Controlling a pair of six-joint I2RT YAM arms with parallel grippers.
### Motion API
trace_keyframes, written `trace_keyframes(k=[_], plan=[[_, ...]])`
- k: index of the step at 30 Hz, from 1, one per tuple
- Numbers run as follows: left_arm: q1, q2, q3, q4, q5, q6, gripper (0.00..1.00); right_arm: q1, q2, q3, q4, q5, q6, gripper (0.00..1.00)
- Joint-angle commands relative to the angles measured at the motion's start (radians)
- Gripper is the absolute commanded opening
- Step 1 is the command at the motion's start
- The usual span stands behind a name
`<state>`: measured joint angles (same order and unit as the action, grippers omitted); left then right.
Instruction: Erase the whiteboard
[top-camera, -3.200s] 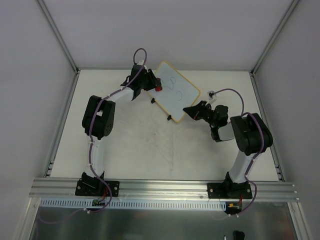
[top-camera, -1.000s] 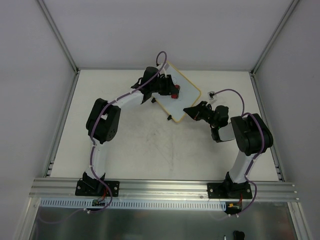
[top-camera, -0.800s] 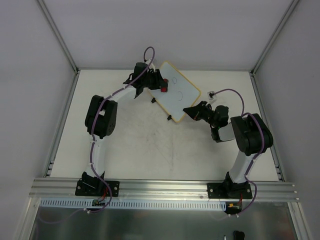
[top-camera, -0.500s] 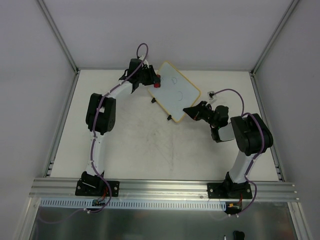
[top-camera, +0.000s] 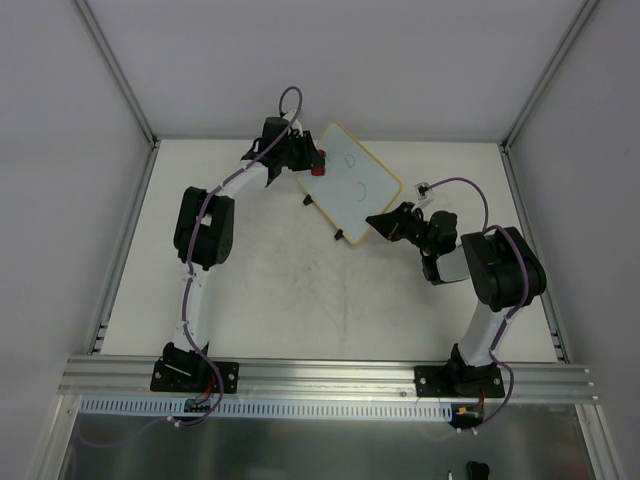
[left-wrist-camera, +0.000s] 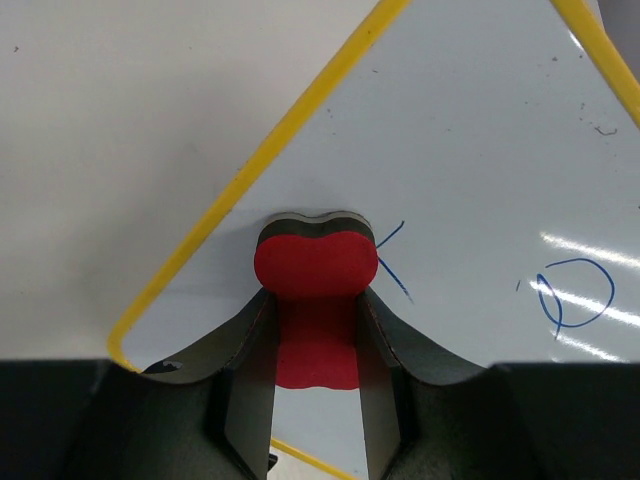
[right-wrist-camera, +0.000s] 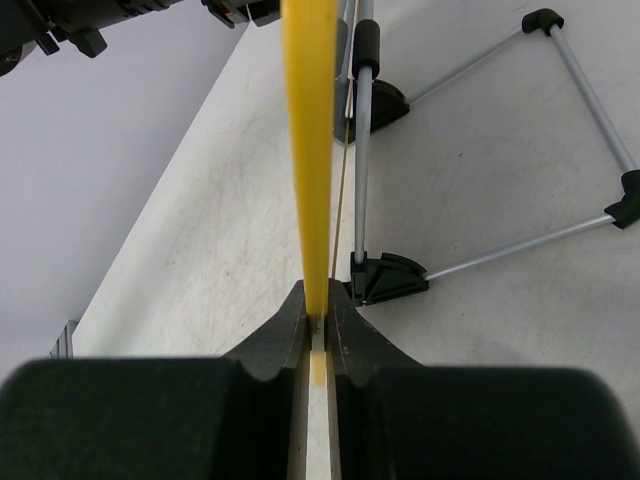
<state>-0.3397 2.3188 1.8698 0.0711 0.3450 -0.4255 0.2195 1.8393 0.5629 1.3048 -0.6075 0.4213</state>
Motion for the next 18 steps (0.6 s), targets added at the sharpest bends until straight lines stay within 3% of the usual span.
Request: trace_keyframes(k=[1,12,16,18], plan=[[-0.097,-0.038,-0.024,0.001,0.098,0.017,0.00,0.020,-0.032,0.018,0.133,-0.081,0.020,0.00],[-0.186,-0.117,-0.145,0.002,0.210,0.010,0.00,0.021,-0.040,0.009,0.128,-0.092,0.020,0.00],[-0.161,-0.162,-0.182,0.007,0.173,-0.013,0.00,0.020,-0.052,0.006,0.108,-0.094,0.014,0.00],[-0.124,-0.164,-0.172,0.013,0.225,-0.056,0.00,0.020,-0.072,0.000,0.088,-0.094,0.004,0.00]])
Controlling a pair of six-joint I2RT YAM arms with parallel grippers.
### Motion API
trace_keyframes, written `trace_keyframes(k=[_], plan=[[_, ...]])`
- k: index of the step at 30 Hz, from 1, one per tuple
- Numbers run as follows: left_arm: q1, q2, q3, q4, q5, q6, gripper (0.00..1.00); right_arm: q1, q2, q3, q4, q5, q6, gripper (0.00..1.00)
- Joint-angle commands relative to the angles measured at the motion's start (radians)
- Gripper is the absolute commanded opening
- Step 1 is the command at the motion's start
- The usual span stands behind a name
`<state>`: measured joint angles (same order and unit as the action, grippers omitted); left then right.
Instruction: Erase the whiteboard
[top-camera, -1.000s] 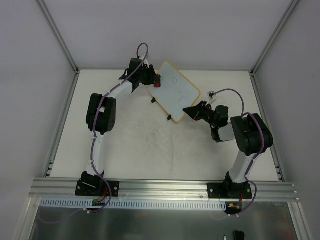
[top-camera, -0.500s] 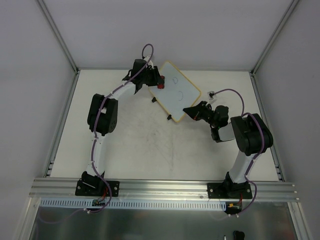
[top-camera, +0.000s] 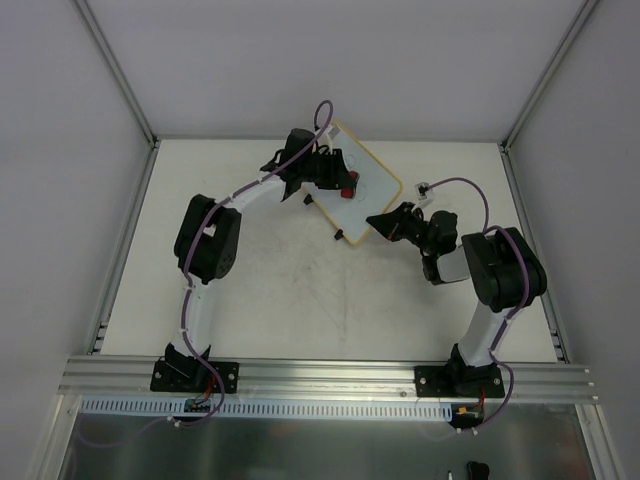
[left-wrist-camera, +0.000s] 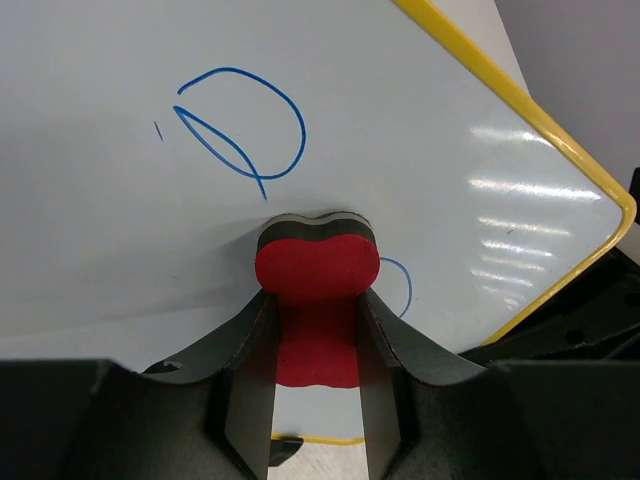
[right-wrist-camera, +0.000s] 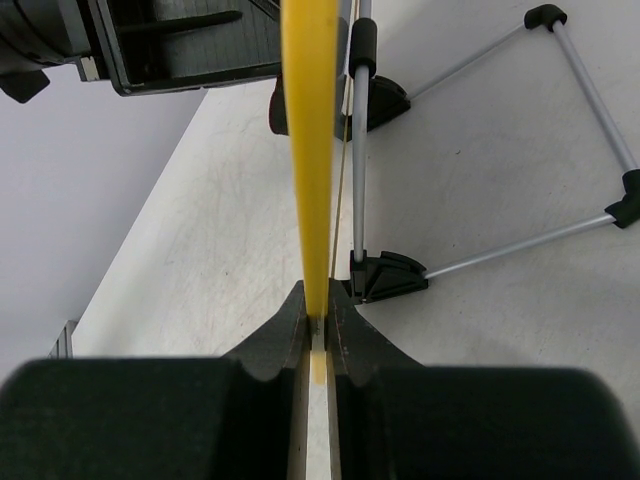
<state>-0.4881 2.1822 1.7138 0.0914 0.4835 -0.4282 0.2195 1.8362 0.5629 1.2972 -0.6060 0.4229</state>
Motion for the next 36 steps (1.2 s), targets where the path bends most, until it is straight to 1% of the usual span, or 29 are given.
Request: trace_keyframes(k=[1,4,9,13,18,23,27,28,31,36], plan=[[0.063,-0.029,-0.013,-0.002,0.099,-0.066,0.00,0.020,-0.075,-0.007,0.088,-0.097,-0.007,0.00],[0.104,-0.065,-0.023,-0.001,0.093,-0.049,0.00,0.018,-0.104,-0.015,0.057,-0.106,-0.021,0.00],[0.163,-0.179,-0.092,-0.001,0.083,-0.027,0.00,-0.002,-0.106,-0.009,0.045,-0.172,-0.007,0.00],[0.175,-0.268,-0.166,-0.001,0.040,-0.014,0.00,-0.011,-0.098,-0.017,0.043,-0.192,-0.006,0.00],[0.184,-0.380,-0.250,-0.001,0.018,-0.004,0.00,-0.012,-0.103,-0.047,0.043,-0.193,-0.026,0.00],[0.184,-0.462,-0.307,-0.001,0.021,0.008,0.00,-0.009,-0.069,-0.028,0.042,-0.253,-0.010,0.00],[0.186,-0.466,-0.342,-0.002,-0.048,0.058,0.00,-0.011,-0.074,-0.049,0.044,-0.247,-0.027,0.00],[0.186,-0.458,-0.342,-0.002,-0.092,0.068,0.00,-0.011,-0.080,-0.052,0.043,-0.247,-0.029,0.00],[0.186,-0.414,-0.346,-0.001,-0.158,0.101,0.00,-0.011,-0.095,-0.064,0.042,-0.245,-0.033,0.00],[0.186,-0.303,-0.287,0.034,-0.203,0.154,0.00,-0.008,-0.104,-0.081,0.045,-0.247,-0.038,0.00]])
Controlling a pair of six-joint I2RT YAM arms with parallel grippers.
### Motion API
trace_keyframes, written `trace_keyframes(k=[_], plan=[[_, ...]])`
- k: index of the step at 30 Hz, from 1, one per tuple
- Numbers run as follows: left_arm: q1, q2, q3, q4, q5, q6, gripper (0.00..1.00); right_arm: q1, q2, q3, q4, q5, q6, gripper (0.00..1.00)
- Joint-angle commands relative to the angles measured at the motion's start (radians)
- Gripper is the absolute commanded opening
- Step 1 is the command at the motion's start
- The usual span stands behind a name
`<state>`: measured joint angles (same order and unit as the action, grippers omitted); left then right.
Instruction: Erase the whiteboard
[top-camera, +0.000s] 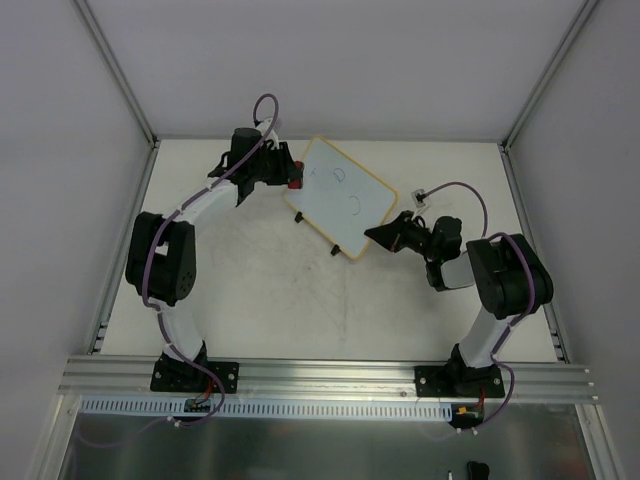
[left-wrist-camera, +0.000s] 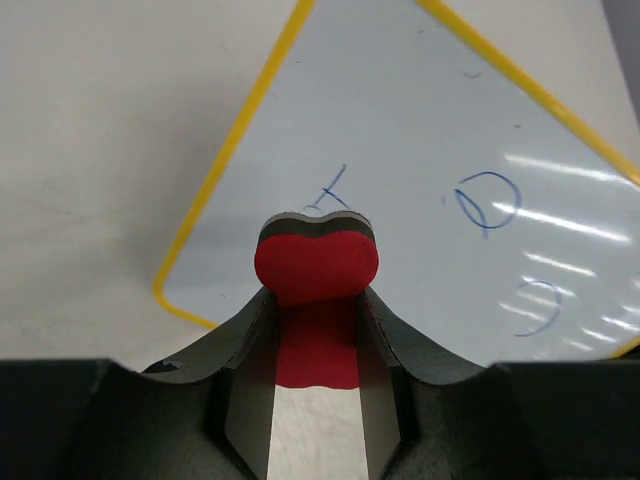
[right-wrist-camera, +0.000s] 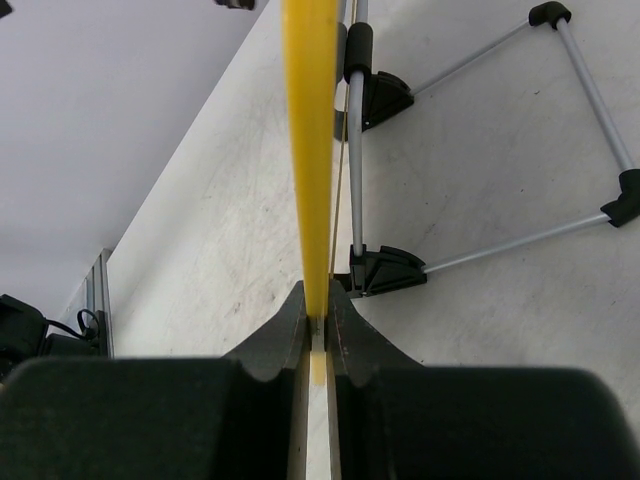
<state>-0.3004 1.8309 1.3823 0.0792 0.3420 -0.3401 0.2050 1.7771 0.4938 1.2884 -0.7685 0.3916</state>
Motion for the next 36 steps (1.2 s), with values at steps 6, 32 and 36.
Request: trace_keyframes(k=[6,32,36], plan=[[-0.009,0.079,0.028,0.142,-0.164,0.104,0.00,0.014,-0.083,-0.038,0.052,-0.083,-0.003,0.00],[-0.137,0.172,0.011,0.372,-0.386,0.217,0.00,0.024,-0.077,-0.041,0.042,-0.087,-0.014,0.00],[-0.164,0.171,0.006,0.372,-0.377,0.211,0.00,0.024,-0.077,-0.040,0.043,-0.086,-0.013,0.00]])
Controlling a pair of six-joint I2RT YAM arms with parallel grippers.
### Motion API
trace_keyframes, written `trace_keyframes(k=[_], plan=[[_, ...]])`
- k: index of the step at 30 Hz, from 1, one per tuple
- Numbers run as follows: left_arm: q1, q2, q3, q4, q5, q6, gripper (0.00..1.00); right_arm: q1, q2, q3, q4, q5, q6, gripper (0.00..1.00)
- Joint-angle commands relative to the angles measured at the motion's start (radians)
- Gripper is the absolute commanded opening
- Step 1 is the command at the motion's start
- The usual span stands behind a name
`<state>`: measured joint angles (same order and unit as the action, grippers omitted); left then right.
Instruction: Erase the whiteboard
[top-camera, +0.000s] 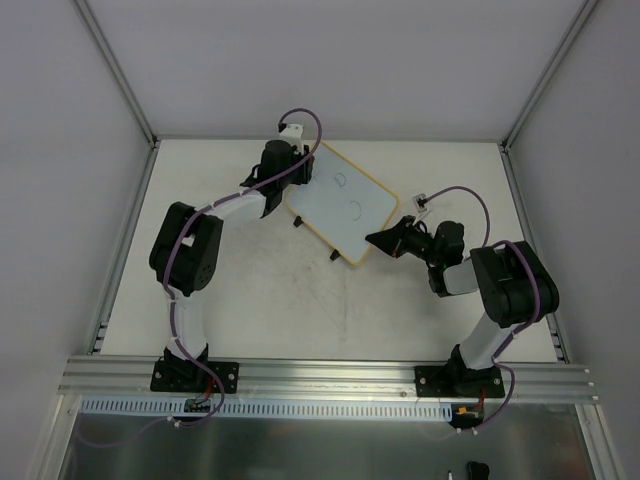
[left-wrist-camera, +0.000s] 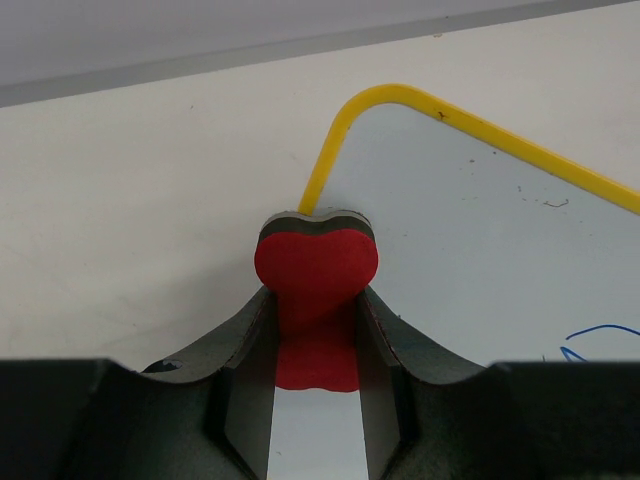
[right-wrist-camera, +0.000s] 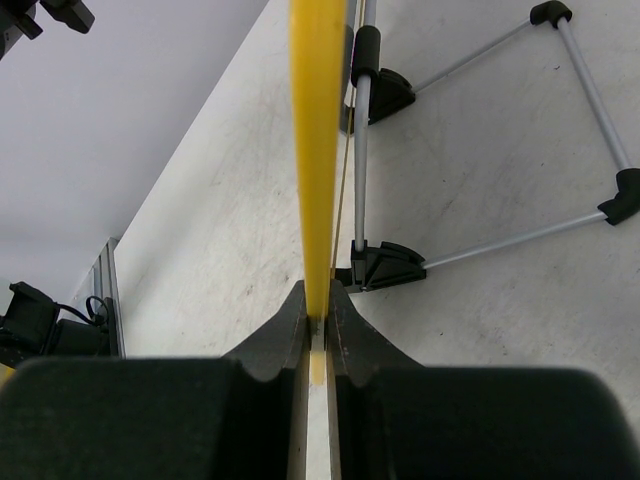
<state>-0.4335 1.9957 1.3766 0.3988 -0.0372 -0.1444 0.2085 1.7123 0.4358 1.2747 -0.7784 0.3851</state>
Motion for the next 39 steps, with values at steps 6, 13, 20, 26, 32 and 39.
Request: trace_keyframes(k=[6,13,20,26,32,39], plan=[[-0.066,-0.015,-0.017,0.057,0.016,0.012,0.00,0.025,-0.003,0.021,0.058,-0.075,-0.006,0.00],[-0.100,-0.051,-0.076,0.092,0.057,-0.041,0.00,0.025,-0.003,0.023,0.057,-0.076,-0.006,0.00],[-0.131,-0.063,-0.108,0.130,0.054,-0.049,0.00,0.025,-0.002,0.024,0.058,-0.076,-0.005,0.00],[-0.120,-0.038,-0.062,0.098,-0.030,0.002,0.00,0.026,-0.005,0.023,0.058,-0.078,-0.006,0.00],[-0.039,0.026,0.034,0.035,-0.010,-0.014,0.00,0.025,-0.010,0.021,0.058,-0.079,-0.006,0.00],[-0.001,0.077,0.085,-0.015,0.006,-0.008,0.00,0.025,-0.008,0.021,0.060,-0.081,-0.005,0.00]])
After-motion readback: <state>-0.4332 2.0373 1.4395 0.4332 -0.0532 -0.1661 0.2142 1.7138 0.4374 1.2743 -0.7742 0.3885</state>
